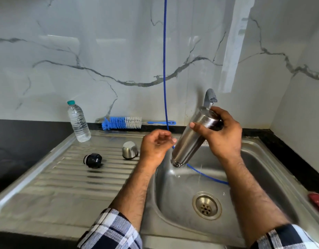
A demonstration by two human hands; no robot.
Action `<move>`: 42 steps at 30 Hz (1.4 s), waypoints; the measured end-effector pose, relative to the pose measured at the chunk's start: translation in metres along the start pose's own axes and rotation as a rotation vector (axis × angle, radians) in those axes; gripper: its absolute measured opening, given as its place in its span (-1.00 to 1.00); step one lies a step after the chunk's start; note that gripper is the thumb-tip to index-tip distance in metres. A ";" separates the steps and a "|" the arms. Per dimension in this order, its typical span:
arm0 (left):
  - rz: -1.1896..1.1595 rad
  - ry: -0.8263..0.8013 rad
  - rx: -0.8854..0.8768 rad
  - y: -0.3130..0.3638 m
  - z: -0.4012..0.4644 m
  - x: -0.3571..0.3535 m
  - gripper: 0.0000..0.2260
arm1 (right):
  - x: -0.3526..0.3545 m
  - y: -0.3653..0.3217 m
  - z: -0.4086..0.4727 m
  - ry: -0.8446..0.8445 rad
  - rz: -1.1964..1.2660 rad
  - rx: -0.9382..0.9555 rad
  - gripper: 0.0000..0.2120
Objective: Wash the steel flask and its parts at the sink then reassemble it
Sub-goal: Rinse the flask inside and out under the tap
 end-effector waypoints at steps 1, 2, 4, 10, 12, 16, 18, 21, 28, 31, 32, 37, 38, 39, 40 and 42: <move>0.018 -0.013 -0.023 0.000 0.000 -0.003 -0.79 | -0.001 0.002 0.001 0.000 -0.005 0.004 -0.19; 0.024 -0.015 -0.035 0.000 0.001 -0.004 -0.80 | -0.001 0.003 0.002 0.001 -0.004 0.003 -0.18; 0.023 -0.006 -0.035 -0.002 0.002 -0.004 -0.80 | -0.002 0.005 0.004 0.006 0.000 -0.005 -0.16; 0.015 -0.001 -0.018 0.004 -0.001 -0.002 -0.84 | -0.009 -0.007 0.000 -0.041 -0.041 0.028 -0.20; 0.001 0.003 -0.009 0.010 -0.003 0.001 -0.84 | -0.014 -0.020 0.004 -0.065 -0.072 0.052 -0.23; -0.053 0.040 0.011 0.028 -0.001 0.013 -0.87 | -0.024 -0.045 0.016 -0.078 -0.081 0.114 -0.22; -0.047 0.057 -0.002 0.031 0.003 0.024 -0.89 | -0.028 -0.044 0.014 -0.087 -0.105 0.127 -0.23; -0.022 0.046 0.029 0.022 0.002 0.036 -0.89 | -0.037 -0.023 0.000 -0.157 -0.181 0.058 -0.19; 0.012 0.035 0.058 0.010 -0.010 0.056 -0.87 | -0.048 -0.055 0.001 -0.145 -0.194 0.109 -0.23; 0.016 0.024 0.048 0.014 -0.014 0.055 -0.83 | -0.053 -0.060 -0.004 -0.153 -0.189 0.111 -0.24; 0.027 0.030 0.051 0.013 -0.016 0.059 -0.82 | -0.059 -0.058 -0.009 -0.180 -0.199 0.090 -0.22; 0.061 0.045 0.021 0.021 -0.021 0.094 -0.89 | -0.085 -0.071 -0.020 -0.251 -0.198 0.094 -0.20; 0.063 0.057 0.019 0.024 -0.020 0.106 -0.90 | -0.094 -0.079 -0.017 -0.255 -0.173 0.099 -0.20; 0.065 0.081 0.018 0.027 -0.018 0.122 -0.90 | -0.106 -0.087 -0.016 -0.262 -0.140 0.105 -0.19; 0.066 0.107 0.013 0.031 -0.016 0.139 -0.90 | -0.119 -0.094 -0.015 -0.266 -0.098 0.110 -0.17; 0.075 0.155 0.002 0.035 -0.014 0.173 -0.90 | -0.148 -0.107 -0.016 -0.279 0.009 0.107 -0.14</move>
Point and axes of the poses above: each hand's wrist, its own z-axis towards the middle knuckle, its own x-axis out of the back of the hand, y = z × x, the point moved 5 cm from there along z, towards the middle knuckle, and after that the axes turned 13 degrees about z, right-handed, at the moved point
